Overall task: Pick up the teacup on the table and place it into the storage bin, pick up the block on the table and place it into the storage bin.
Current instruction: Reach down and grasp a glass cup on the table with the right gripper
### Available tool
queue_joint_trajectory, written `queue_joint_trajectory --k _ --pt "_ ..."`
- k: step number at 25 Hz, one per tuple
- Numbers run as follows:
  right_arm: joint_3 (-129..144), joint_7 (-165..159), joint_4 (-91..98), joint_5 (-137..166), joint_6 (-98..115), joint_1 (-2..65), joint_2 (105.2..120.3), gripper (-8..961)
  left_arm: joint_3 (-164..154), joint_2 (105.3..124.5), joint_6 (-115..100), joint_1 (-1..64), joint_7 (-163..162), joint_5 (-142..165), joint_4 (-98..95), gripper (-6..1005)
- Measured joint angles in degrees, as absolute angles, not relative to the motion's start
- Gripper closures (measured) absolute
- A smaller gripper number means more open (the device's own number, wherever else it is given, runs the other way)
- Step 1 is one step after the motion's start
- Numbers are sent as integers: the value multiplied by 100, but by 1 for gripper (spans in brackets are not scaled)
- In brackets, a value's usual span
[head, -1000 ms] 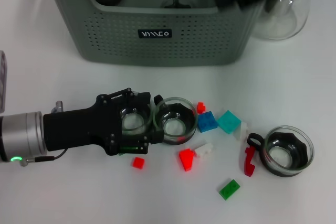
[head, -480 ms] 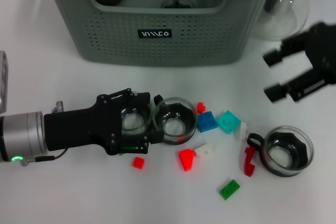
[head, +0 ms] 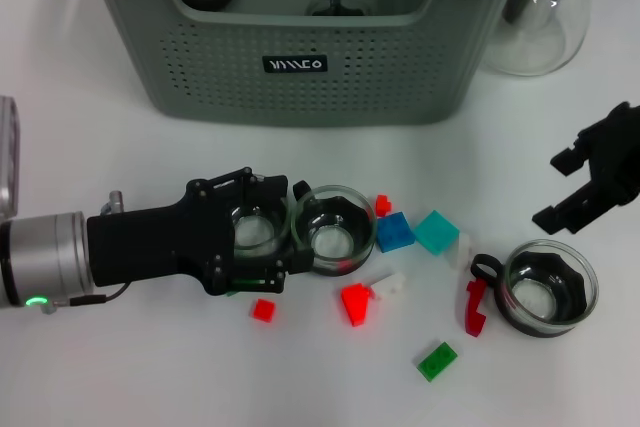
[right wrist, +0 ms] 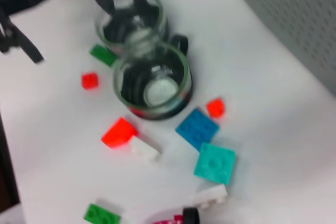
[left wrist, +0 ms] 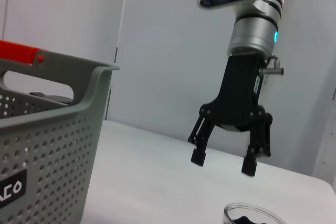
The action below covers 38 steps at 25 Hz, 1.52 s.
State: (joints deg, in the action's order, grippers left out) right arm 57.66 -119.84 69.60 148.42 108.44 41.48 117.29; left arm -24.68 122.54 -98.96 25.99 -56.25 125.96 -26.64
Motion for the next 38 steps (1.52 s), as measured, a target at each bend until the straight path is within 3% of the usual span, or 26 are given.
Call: queue_joint_trajectory --k 2,7,32,38 --pt "5802 -11942 6959 15161 10803 4197 11863 37 -2468 12253 -9884 2608 -5625 12600 -2663 65" --pt "6081 -11945 6875 15599 10740 4246 11995 37 -2477 12252 -9879 2619 -5625 12604 -2663 65" --pt "7214 -12515 6257 15750 10086 4358 12055 38 -2705 12243 -9474 2602 -5973 12765 -3335 65" --pt "7561 -12676 6182 15633 9926 4350 12056 82 -2698 12254 -9592 2575 -5989 12764 -3424 65"
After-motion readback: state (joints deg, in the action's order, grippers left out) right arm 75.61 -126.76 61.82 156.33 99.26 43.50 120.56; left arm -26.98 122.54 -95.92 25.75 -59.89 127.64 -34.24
